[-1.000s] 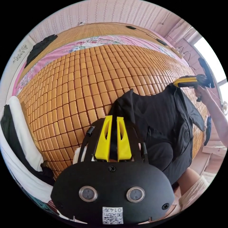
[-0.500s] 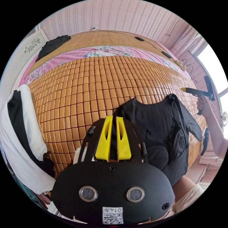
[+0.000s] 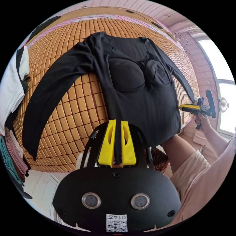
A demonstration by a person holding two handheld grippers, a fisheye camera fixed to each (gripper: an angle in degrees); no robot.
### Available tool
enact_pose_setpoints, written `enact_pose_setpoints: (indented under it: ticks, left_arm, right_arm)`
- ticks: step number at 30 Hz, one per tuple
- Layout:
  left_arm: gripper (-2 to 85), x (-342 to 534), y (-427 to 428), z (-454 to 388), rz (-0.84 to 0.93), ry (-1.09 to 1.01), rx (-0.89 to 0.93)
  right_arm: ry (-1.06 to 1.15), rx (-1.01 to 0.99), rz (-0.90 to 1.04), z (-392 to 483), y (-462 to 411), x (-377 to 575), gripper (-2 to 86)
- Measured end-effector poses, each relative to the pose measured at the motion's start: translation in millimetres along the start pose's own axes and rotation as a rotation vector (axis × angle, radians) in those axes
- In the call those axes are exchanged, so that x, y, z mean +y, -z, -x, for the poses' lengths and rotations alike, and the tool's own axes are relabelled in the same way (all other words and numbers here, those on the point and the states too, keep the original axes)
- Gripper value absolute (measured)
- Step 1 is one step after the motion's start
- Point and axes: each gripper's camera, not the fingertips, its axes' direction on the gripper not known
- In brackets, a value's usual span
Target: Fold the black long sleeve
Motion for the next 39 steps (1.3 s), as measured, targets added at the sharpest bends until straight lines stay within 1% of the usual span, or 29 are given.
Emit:
enact_pose_setpoints:
  ticks: [1, 2, 4, 8, 12, 14, 16, 18, 23, 25, 28, 32, 35, 37, 39]
  left_arm:
    - [2.9, -1, -12, 0, 0.047, 0.006, -0.030]
    - [2.6, 0, -15, 1, 0.052, 0.007, -0.044]
    - [1.9, 3, -14, -1, 0.006, -0.033, -0.037]
    - [3.2, 13, -5, -8, -0.002, -0.048, -0.072]
    - [5.6, 38, -1, -17, 0.014, -0.048, -0.040]
    - [6.2, 47, -7, -22, 0.024, -0.059, -0.054]
    - [7.2, 55, -21, -31, 0.051, -0.087, -0.077]
    - [7.3, 61, -33, -36, 0.064, -0.101, -0.104]
    - [5.5, 72, -36, -44, 0.010, -0.132, -0.115]
    - [0.6, 81, -30, -42, -0.042, -0.113, -0.103]
    - [-0.6, 97, -28, -41, -0.089, -0.104, -0.099]
    - [-0.7, 112, -36, -43, -0.138, -0.111, -0.124]
    - [-0.1, 124, -31, -42, -0.170, -0.073, -0.094]
    - [2.5, 140, -25, -44, -0.162, -0.076, -0.105]
    - [4.8, 152, -26, -48, -0.150, -0.086, -0.104]
  right_arm:
    - [-0.012, -0.010, -0.026, -3, 0, 5, 0.1]
    - [-0.014, -0.011, -0.031, -4, -1, 6, -0.1]
    - [-0.029, 0.037, -0.048, -6, -4, 14, 0.1]
    - [-0.002, -0.035, -0.070, -5, 1, 36, 3.7]
    - [0.076, -0.035, 0.042, 7, -18, 68, 6.0]
    - [0.103, -0.016, 0.074, 13, -30, 76, 6.2]
    - [0.138, 0.067, 0.112, 21, -48, 81, 6.2]
    - [0.147, 0.095, 0.093, 27, -55, 84, 6.4]
    - [0.132, 0.102, 0.061, 34, -65, 93, 6.3]
    - [0.138, 0.099, 0.039, 37, -68, 101, 5.7]
    - [0.159, 0.079, 0.022, 41, -71, 116, 1.7]
    - [0.181, 0.136, -0.018, 51, -80, 129, 0.6]
    - [0.139, 0.113, -0.055, 53, -80, 136, 1.3]
    - [0.122, 0.076, -0.062, 55, -78, 143, 3.7]
    - [0.129, 0.088, -0.067, 60, -80, 146, 4.9]
